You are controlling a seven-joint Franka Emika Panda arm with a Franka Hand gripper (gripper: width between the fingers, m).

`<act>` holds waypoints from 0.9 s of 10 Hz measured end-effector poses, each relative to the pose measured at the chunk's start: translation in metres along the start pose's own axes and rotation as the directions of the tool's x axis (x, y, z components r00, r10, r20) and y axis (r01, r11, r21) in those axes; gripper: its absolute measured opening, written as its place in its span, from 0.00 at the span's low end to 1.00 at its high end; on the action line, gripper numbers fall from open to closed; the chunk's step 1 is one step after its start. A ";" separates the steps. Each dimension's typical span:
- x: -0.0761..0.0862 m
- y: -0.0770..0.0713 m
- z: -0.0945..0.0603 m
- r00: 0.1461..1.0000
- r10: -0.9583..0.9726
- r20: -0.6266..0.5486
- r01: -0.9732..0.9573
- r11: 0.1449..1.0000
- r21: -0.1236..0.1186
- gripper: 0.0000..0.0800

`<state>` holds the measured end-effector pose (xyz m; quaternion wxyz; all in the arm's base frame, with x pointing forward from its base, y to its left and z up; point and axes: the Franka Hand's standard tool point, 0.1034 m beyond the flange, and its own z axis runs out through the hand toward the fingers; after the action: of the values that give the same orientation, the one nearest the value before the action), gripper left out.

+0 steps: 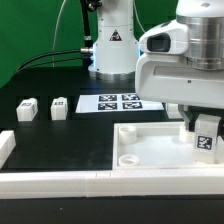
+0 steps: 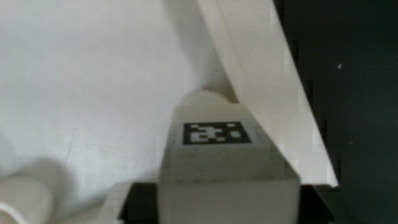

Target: Assemble one leg

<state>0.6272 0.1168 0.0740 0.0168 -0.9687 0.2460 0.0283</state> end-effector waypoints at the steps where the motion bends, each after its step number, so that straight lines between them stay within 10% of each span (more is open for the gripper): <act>1: 0.000 0.000 0.000 0.992 0.129 -0.002 -0.129 0.992 0.002 0.36; 9: 0.001 0.000 0.000 0.553 0.833 0.024 -0.833 0.553 0.013 0.36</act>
Offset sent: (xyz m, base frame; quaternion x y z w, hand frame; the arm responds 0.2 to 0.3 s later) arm -0.0090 -0.0037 -0.0008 0.0054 0.0049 0.2469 0.9690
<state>0.6284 0.1163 0.0737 0.0145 -0.7368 0.6749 0.0373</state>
